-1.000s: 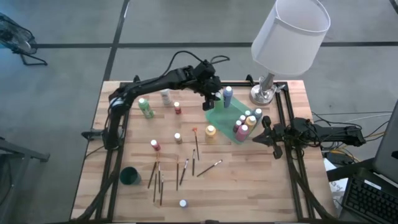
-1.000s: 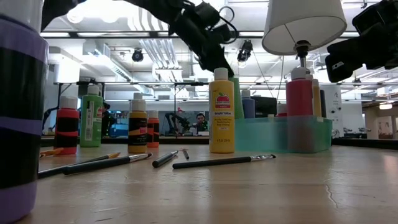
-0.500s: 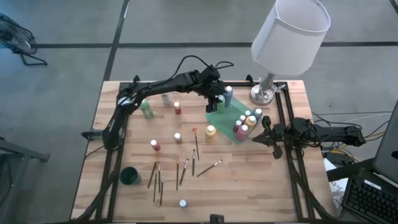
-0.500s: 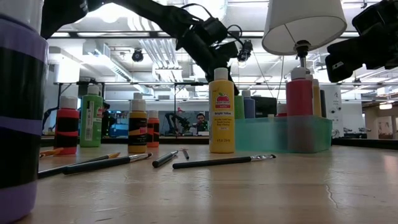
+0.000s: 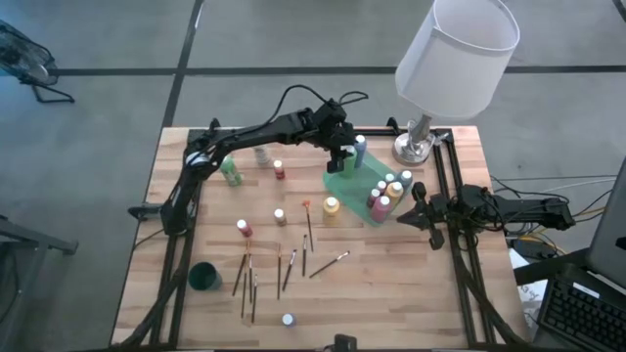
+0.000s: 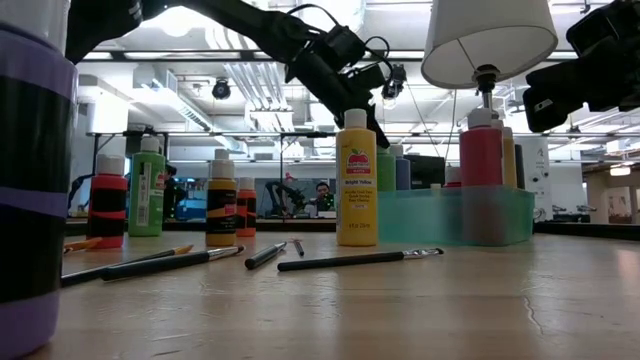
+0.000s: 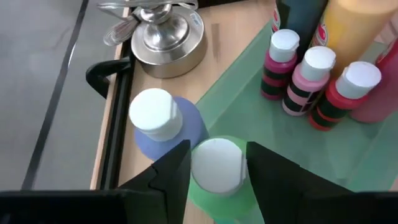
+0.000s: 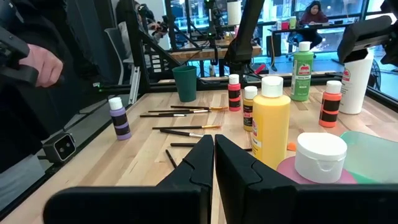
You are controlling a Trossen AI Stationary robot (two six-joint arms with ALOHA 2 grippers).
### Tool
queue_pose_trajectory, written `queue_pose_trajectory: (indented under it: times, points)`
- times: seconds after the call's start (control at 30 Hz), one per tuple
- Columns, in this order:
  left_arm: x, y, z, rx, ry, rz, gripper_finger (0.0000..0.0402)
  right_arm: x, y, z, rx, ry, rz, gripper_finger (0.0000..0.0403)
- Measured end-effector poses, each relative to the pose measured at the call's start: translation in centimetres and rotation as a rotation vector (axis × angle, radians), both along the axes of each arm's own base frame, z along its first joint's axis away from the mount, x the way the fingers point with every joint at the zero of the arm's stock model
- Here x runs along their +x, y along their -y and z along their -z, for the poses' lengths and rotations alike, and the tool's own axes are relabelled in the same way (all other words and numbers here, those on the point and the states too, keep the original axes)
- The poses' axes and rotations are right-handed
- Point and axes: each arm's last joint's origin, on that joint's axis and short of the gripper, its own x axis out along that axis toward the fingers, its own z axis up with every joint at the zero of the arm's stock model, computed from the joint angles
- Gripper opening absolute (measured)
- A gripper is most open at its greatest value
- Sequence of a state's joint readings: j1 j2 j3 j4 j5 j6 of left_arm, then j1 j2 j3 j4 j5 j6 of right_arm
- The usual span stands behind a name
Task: Pick & Place Paint Supplies
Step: Put the big green paint bottle into the green bin
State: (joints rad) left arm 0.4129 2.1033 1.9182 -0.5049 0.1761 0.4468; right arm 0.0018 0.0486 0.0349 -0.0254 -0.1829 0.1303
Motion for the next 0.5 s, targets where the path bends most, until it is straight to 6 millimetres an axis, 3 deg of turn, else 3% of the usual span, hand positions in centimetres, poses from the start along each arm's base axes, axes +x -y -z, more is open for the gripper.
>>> queue_pose_trajectory:
  times: [0.27,0.5]
  points:
    - [-0.1,-0.1,-0.6,0.062,-0.002,-0.014,0.0162,0.0,0.0,0.0,0.000,0.000,0.000,0.0013]
    - [-0.9,0.1,-5.0,0.109,0.036,-0.027,0.0163,0.0,0.0,0.0,0.000,0.000,0.000,0.0013]
